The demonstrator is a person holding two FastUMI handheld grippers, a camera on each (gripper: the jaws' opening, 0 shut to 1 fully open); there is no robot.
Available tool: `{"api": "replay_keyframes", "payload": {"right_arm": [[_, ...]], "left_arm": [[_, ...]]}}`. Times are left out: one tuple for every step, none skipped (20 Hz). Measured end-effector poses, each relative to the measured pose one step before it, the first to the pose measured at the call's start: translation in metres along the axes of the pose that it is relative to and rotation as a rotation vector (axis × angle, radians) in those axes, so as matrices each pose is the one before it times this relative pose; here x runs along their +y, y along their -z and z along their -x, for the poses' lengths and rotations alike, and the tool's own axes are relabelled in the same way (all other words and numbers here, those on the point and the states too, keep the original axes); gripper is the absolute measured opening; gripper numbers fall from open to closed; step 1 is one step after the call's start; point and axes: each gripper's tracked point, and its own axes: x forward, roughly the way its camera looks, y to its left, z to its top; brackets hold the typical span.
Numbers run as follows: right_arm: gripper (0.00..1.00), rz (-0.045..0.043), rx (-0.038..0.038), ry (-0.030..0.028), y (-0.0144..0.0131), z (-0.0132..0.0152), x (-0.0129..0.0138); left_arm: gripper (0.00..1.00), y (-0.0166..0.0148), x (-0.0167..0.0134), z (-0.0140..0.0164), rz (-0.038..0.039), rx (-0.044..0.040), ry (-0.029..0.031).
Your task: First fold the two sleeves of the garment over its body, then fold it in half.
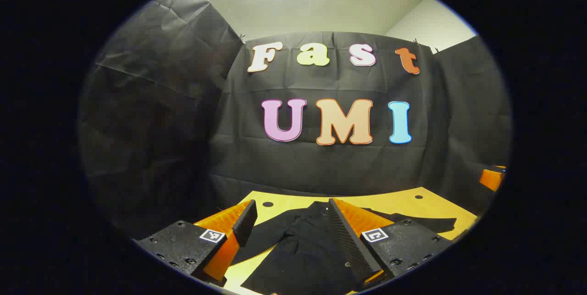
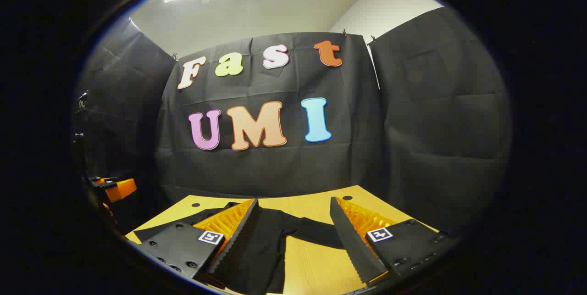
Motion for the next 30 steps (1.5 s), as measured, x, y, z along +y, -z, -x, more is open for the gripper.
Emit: {"api": "replay_keyframes", "payload": {"right_arm": [[0.97,-0.00288,0.00111,0.00516,0.00093,0.00004,-0.00244],[0.97,-0.00288,0.00154,0.0017,0.00112,-0.00168,0.00016],[0.97,-0.00303,0.0028,0.00171,0.00048,-0.00126,-0.00105],[0.97,-0.00139,0.00044,0.00175,-0.00082,-0.00096,-0.00109],[0.97,0.00029,-0.00272,0.0044,-0.00005,-0.00096,-0.00239],[0.97,0.00135,-0.00308,0.00625,-0.00115,-0.00083,-0.00262],[0.97,0.00095,-0.00254,0.00606,0.00021,-0.00194,-0.00229],[0.94,-0.00189,0.00071,0.0062,-0.00064,-0.00192,-0.00191],[0.94,-0.00495,0.00573,0.00665,0.00085,-0.00197,-0.00211],[0.97,-0.00723,0.00636,0.00036,0.00204,-0.00245,-0.00111],[0.97,-0.00424,0.00298,-0.00053,-0.00029,-0.00289,-0.00013],[0.97,-0.00237,-0.00553,0.00234,-0.00305,-0.00226,-0.00058],[0.97,-0.00027,-0.01048,0.00406,-0.00317,-0.00257,-0.00227],[0.97,0.00082,-0.00463,0.00307,-0.00154,-0.00201,-0.00154],[0.97,0.00058,-0.0012,0.00368,0.00093,-0.00214,-0.00153],[0.97,-0.00071,-0.00016,0.00133,0.00024,-0.00193,-0.00086],[0.97,-0.00336,0.00379,0.0,0.00196,-0.00217,0.00023],[0.97,-0.00383,0.00474,-0.00229,0.00085,-0.00196,0.00043],[0.97,-0.00335,0.00186,-0.0044,0.00168,-0.00161,0.001],[0.97,-0.00016,0.00074,-0.00372,-0.00014,-0.00197,0.00097],[0.97,0.00232,-0.00064,-0.00246,0.00022,-0.00042,0.00026],[0.97,0.00326,-0.00031,-0.00337,-0.00016,0.00038,0.00028],[0.97,0.00183,0.00306,-0.00317,0.00142,-0.00039,-0.00068],[0.97,-0.00074,0.00541,-0.0031,0.00108,-0.00076,-0.0001],[0.97,-0.00219,0.0035,-0.00426,0.00076,-0.00064,-0.00008],[0.97,-0.00177,0.00046,-0.002,0.00013,-0.00022,-0.00125],[0.97,-0.00029,0.00145,0.00042,0.00086,-0.00072,-0.002],[0.97,-0.00009,0.00424,0.00063,0.00115,-0.00149,-0.00144],[0.97,-0.00084,0.00553,-0.00118,0.00239,-0.00047,-0.0014],[0.97,-0.00109,0.00546,-0.00198,0.00028,-0.0009,-0.00054]], "left_arm": [[0.92,-0.00077,0.00022,-0.00189,0.0008,-0.00215,-0.00356],[0.92,0.0011,-0.00125,-0.00098,0.00142,-0.00067,-0.00116],[0.92,0.0007,-0.00182,-0.00124,0.00055,0.00269,0.00152],[0.92,0.00218,-0.00118,-0.00076,0.00011,0.00378,0.00194],[0.92,0.00288,-0.0019,-0.0003,0.00169,0.0091,0.00346],[0.92,0.00264,-0.00232,-0.00035,0.00304,0.00516,0.00391],[0.92,0.00053,-0.00252,-0.00089,0.0053,0.00215,0.00312],[0.92,0.00099,-0.00146,-0.00196,0.00543,0.0024,0.00103],[0.92,0.00013,-0.00028,-0.00119,0.00232,0.00224,-0.00107],[0.92,0.00206,-0.00033,-0.00097,-0.00515,0.00549,-0.00614],[0.92,0.0004,0.00119,-0.00013,-0.00822,0.00176,-0.00558],[0.92,-0.00034,0.00086,-0.00133,-0.00812,-0.00046,-0.00411],[0.92,-0.0011,0.0,-0.00092,-0.00345,-0.00156,-0.00125],[0.92,0.00079,-0.00022,0.00006,-0.00037,0.00012,-0.00079],[0.92,-0.00037,0.00081,-0.00075,0.00122,0.0004,-0.00397],[0.92,0.00023,0.00185,0.00006,0.00266,-0.00091,-0.00552],[0.92,0.0002,0.00069,0.00019,0.00353,0.00131,-0.0058],[0.92,0.00245,0.00054,-0.00102,0.0011,0.00364,-0.00452],[0.92,0.00077,0.00111,-0.00019,-0.00052,0.00262,-0.00658],[0.92,0.00066,0.00153,0.00128,-0.00224,0.00232,-0.00687],[0.92,0.00043,0.00015,0.00122,-0.00172,0.0005,-0.00375],[0.92,0.00082,0.00051,0.00073,-0.00129,0.00201,-0.00468],[0.92,0.00056,0.00028,0.00106,-0.00016,0.00368,-0.00331],[0.92,0.00263,-0.00084,0.00133,0.00042,0.00429,-0.00218],[0.92,0.00059,0.0,0.00163,0.00145,0.00287,-0.0039],[0.92,0.00017,0.00049,0.00087,0.00283,0.00038,-0.00376],[0.92,-0.00034,0.00013,0.00113,0.00334,-0.00114,-0.0043],[0.92,0.00085,0.00028,0.00012,0.00368,0.00148,-0.00474],[0.92,0.00104,0.00039,0.00013,0.00317,0.00345,-0.00697],[0.92,0.00125,0.00047,0.00012,0.00389,0.00326,-0.00548]]}}
